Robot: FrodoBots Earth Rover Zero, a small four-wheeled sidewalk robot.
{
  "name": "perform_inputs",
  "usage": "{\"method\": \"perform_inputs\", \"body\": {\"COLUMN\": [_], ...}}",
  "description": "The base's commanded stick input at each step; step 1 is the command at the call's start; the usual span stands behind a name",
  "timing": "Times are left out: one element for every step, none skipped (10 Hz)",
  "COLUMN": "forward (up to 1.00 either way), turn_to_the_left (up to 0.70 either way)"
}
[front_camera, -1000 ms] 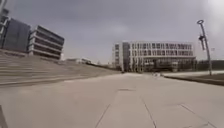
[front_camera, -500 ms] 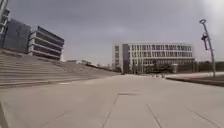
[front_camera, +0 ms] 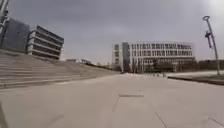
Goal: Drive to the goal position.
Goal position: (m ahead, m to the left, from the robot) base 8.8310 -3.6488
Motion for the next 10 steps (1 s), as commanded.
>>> {"method": "perform_inputs", "body": {"forward": [0.70, 0.70, 0.70, 0.70, 0.70, 0.70, 0.70, 0.70, 0.70, 0.70], "turn_to_the_left": [0.00, 0.00, 0.00, 0.00, 0.00, 0.00, 0.00, 0.00, 0.00, 0.00]}}
